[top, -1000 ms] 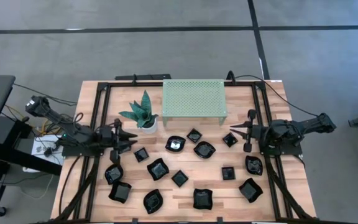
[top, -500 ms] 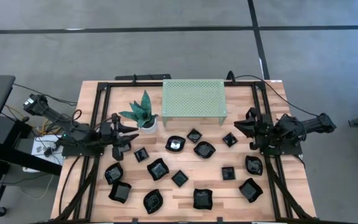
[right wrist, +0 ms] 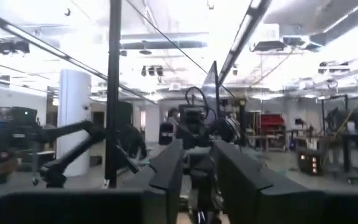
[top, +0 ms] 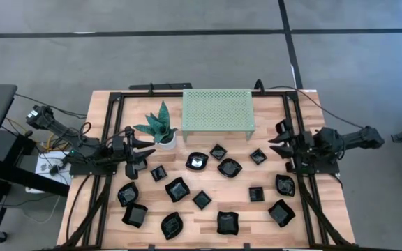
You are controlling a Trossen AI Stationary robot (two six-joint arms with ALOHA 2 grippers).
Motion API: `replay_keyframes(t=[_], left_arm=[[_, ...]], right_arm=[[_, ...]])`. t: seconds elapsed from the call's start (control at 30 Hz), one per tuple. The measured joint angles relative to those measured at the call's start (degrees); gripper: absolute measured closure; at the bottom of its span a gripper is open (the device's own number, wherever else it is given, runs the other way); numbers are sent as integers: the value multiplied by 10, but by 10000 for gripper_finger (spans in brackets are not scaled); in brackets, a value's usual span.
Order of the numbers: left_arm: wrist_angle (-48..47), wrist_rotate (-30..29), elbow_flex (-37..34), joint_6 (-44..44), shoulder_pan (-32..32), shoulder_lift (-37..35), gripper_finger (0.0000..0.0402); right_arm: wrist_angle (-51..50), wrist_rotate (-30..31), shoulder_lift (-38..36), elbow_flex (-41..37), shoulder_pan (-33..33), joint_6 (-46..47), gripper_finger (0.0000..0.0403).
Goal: Pick & Place Mini shaped plates
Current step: Put the leaf-shaped plate on the shelf
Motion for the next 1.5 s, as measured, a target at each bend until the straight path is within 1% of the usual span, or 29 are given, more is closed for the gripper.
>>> replay_keyframes(t=[0.07, 0.17, 0.23, 0.33, 0.43, 0.5, 0.57, 0.67, 0.8, 0.97, 1.1, 1.37, 1.5], left_arm=[[2, 0, 0, 0, 0, 0, 293], [4, 0, 0, -11, 0, 2, 293], [4, 0, 0, -34, 0, 2, 293], [4, 5, 0, -56, 0, 5, 293], [5, 7, 0, -59, 0, 8, 293], [6, 6, 0, -59, 0, 10, 293], [6, 6, 0, -59, 0, 12, 293], [7, 6, 0, -59, 0, 18, 293], [7, 6, 0, -59, 0, 28, 293], [7, 5, 0, -59, 0, 50, 293], [7, 5, 0, -59, 0, 71, 293], [9, 5, 0, -59, 0, 95, 293], [16, 5, -1, -59, 0, 95, 293]], right_arm=[[39, 0, 62, 5, 6, 0, 287], [47, 1, 172, 47, 18, 13, 251], [32, 1, 244, 83, 28, 20, 229], [-27, 1, 340, 145, 42, 20, 207], [-110, 6, 420, 195, 52, 19, 197], [-145, 23, 467, 217, 60, 31, 195], [-154, 33, 516, 227, 67, 47, 196], [-141, 35, 582, 234, 76, 48, 201], [-141, 35, 648, 247, 79, 46, 209], [-145, 32, 709, 258, 79, 89, 215], [-149, 33, 743, 258, 79, 121, 215], [-150, 38, 798, 258, 78, 142, 217], [-152, 81, 827, 258, 78, 138, 229]])
